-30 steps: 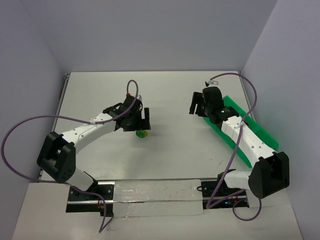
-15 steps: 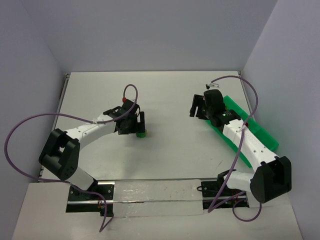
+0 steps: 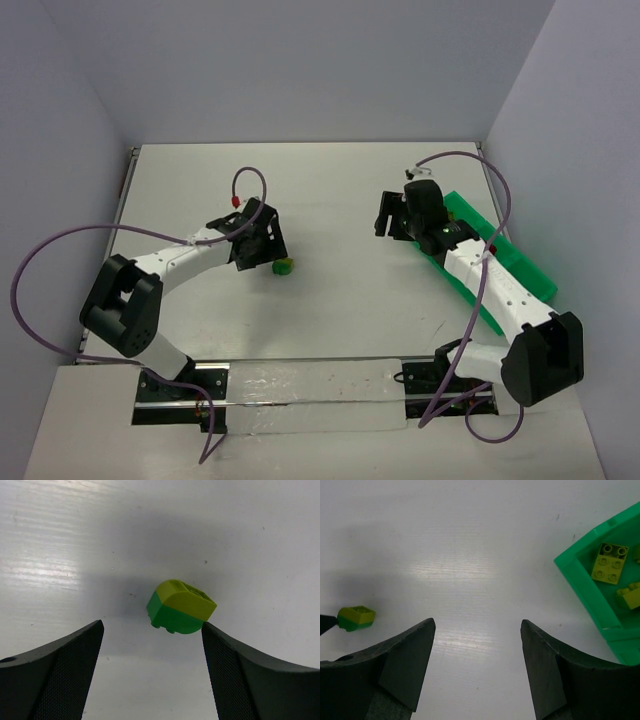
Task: Sort the legos into containers by color
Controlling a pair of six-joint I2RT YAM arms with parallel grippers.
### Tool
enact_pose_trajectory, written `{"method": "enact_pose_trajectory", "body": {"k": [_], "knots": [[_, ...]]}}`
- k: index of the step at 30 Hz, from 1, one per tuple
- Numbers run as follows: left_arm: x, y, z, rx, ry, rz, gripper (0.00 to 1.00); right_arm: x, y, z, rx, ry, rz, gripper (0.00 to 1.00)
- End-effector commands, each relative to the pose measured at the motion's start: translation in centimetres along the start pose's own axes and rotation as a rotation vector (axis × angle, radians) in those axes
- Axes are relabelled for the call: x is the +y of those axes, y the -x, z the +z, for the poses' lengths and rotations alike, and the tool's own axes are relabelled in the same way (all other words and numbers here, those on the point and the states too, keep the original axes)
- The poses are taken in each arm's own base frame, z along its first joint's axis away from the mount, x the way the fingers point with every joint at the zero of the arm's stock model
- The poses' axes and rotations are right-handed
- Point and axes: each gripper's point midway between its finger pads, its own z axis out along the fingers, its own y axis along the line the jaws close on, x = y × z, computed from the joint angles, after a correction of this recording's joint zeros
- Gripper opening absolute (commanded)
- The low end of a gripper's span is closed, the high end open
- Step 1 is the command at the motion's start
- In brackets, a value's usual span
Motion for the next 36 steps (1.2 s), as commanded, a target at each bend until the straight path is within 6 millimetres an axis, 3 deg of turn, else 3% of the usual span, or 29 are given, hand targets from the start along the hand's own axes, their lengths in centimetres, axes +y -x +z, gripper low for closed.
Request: {"method": "enact_pose_trajectory", "body": {"k": [1, 2, 4, 9, 13, 23, 27, 36], "knots": [[-0.5, 1.4, -1.8, -0.064, -0.014, -0.224, 0.86, 4.6, 0.2, -0.8, 0.032, 0.2, -0.137, 0.76], [-0.7, 1.6, -2.3, -0.072, -0.031, -0.249, 0.86, 5.2, -0.7, -0.5, 0.057, 0.214, -0.191, 0.76], [-1.0, 2.3, -3.5, -0.099, -0.073, -0.296, 0.87, 9.3, -2.3, -1.1, 0.115, 0.348, -0.366, 0.75], [0.2, 3.5, -4.6, -0.098, -0.068, -0.386, 0.87, 15.6, -6.8, -1.3, 0.184, 0.571, -0.666, 0.74], [2.0, 5.0, -5.5, -0.112, -0.039, -0.439, 0.87, 19.9, -8.4, -0.7, 0.129, 0.689, -0.768, 0.75], [6.7, 7.9, -7.5, -0.165, 0.023, -0.528, 0.87, 24.7, -11.5, 4.6, 0.201, 0.69, -0.905, 0.8], [8.4, 8.2, -7.8, -0.181, 0.04, -0.555, 0.87, 25.3, -12.6, 6.1, 0.255, 0.684, -0.917, 0.79], [9.8, 7.9, -7.9, -0.181, 0.058, -0.559, 0.87, 24.4, -15.7, 9.1, 0.35, 0.642, -0.907, 0.77]]}}
